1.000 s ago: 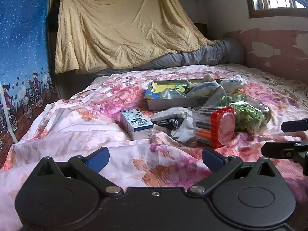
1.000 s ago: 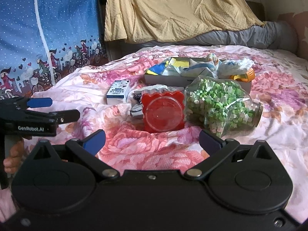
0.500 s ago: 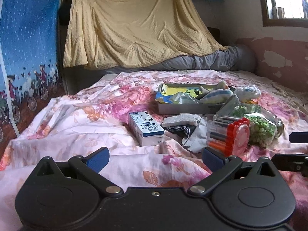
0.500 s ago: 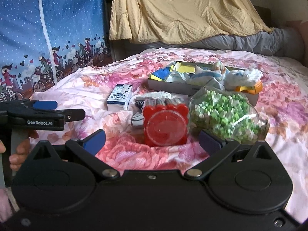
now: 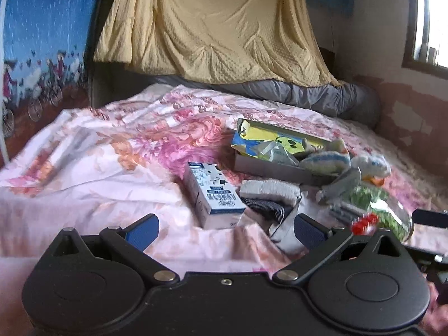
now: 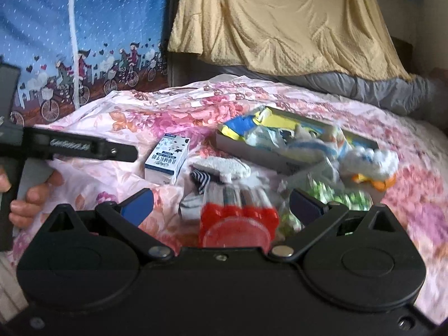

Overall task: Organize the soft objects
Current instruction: 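Reach both grippers toward the white sponge and black striped sock, then grasp the white sponge with the right gripper while the left gripper grasps the black striped sock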

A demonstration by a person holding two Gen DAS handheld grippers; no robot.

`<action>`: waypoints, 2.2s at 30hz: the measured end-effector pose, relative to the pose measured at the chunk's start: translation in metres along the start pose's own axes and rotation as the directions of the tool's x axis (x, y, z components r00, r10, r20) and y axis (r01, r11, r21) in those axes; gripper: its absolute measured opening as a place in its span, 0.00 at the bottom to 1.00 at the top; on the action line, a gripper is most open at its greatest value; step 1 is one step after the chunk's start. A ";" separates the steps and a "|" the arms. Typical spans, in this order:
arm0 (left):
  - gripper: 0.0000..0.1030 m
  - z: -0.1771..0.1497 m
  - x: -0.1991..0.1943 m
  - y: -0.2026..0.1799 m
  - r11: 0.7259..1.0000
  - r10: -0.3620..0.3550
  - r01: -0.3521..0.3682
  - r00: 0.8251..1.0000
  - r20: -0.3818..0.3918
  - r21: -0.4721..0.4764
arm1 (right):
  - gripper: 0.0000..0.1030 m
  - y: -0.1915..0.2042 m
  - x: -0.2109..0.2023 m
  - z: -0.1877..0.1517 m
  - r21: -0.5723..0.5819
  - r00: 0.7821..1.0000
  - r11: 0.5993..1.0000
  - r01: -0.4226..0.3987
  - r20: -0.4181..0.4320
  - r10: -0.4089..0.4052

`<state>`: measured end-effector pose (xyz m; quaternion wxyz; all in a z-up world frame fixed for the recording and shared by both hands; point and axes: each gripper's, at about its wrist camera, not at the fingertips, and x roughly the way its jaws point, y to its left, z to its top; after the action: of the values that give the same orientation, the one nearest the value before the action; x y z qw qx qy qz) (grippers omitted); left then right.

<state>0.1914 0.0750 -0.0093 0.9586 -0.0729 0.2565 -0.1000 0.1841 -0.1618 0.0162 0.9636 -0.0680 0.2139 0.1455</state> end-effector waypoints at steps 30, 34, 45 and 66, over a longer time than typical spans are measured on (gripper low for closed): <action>0.97 0.019 0.105 0.018 0.998 -0.070 0.070 0.990 -0.123 0.000 | 0.99 0.000 0.168 0.083 -0.204 0.964 0.978 0.034 -0.252 -0.086; 0.93 0.019 0.107 0.017 0.997 -0.072 0.073 0.989 -0.126 0.000 | 0.99 0.005 0.188 0.085 -0.238 0.958 0.971 0.020 -0.272 -0.087; 0.78 0.017 0.115 0.017 0.998 -0.063 0.064 0.987 -0.149 0.002 | 0.81 0.008 0.229 0.083 -0.267 0.944 0.963 -0.015 -0.321 -0.074; 0.65 0.015 0.127 0.018 0.997 -0.072 0.070 0.978 -0.194 -0.020 | 0.48 0.016 0.267 0.077 -0.292 0.905 0.944 -0.154 -0.425 0.016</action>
<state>0.3097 0.0651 -0.0606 0.9242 -0.0780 0.3470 -0.1391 0.4409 -0.0651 -0.0312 0.8644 -0.2426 0.3910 0.2027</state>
